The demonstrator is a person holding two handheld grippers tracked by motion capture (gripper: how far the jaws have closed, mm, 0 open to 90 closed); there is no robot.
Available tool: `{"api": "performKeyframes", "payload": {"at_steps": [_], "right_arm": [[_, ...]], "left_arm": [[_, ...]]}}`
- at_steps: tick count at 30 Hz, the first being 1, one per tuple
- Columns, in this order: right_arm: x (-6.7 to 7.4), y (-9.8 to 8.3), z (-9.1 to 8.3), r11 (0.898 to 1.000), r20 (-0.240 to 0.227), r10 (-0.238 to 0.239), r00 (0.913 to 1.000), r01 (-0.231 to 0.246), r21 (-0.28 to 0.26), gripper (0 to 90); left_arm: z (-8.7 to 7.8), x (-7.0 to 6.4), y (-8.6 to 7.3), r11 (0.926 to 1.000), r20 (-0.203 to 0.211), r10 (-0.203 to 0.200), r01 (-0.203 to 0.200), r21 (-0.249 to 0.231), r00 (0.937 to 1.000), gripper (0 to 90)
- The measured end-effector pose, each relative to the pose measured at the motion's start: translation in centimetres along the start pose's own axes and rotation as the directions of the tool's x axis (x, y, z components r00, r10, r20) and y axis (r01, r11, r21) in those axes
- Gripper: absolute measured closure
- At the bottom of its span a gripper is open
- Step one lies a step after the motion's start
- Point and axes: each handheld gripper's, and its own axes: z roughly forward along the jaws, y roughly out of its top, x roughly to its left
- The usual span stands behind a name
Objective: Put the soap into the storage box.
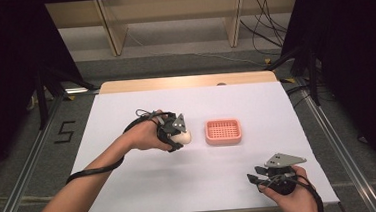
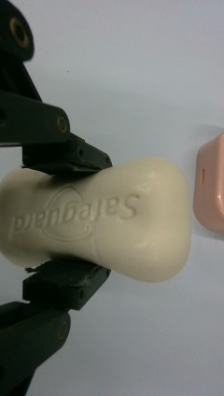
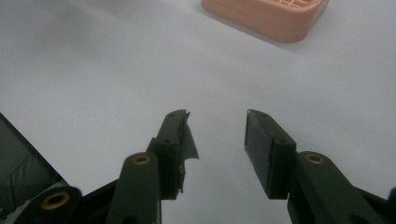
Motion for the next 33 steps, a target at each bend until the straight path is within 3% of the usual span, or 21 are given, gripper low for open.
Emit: {"api": "performKeyframes", "payload": {"at_steps": [2,8,10,14,15,33], "right_arm": [[-0.1,-0.1,0.0,1.000,0.006,-0.016,0.9999,0.016,-0.008,59.3],[0.0,-0.1,0.0,1.000,-0.010,0.012,0.9999,-0.012,-0.009,59.3],[-0.1,-0.1,-0.1,1.000,0.007,-0.011,0.9999,0.011,-0.017,59.2],[-0.1,-0.1,-0.2,1.000,0.013,-0.011,0.9999,0.012,-0.023,59.2],[0.0,0.0,-0.2,1.000,0.007,0.013,0.9999,-0.012,-0.018,59.0],[-0.1,0.0,-0.3,0.999,0.014,-0.002,0.9999,0.002,-0.032,58.4]], "left_arm": [[0.0,0.1,0.2,1.0000,-0.012,0.002,-0.002,-0.007,0.9999,49.7],[0.2,0.1,0.7,0.9998,-0.019,0.002,-0.003,-0.020,0.9998,49.7],[0.2,0.0,0.8,0.9997,-0.025,0.003,-0.004,-0.024,0.9997,49.7],[0.3,0.1,1.1,0.9995,-0.033,0.004,-0.005,-0.033,0.9994,49.7],[0.4,0.1,1.2,0.9993,-0.033,-0.004,0.002,-0.037,0.9995,49.7],[0.9,0.8,2.4,0.9914,-0.085,-0.065,0.055,-0.119,0.9943,49.7]]}}
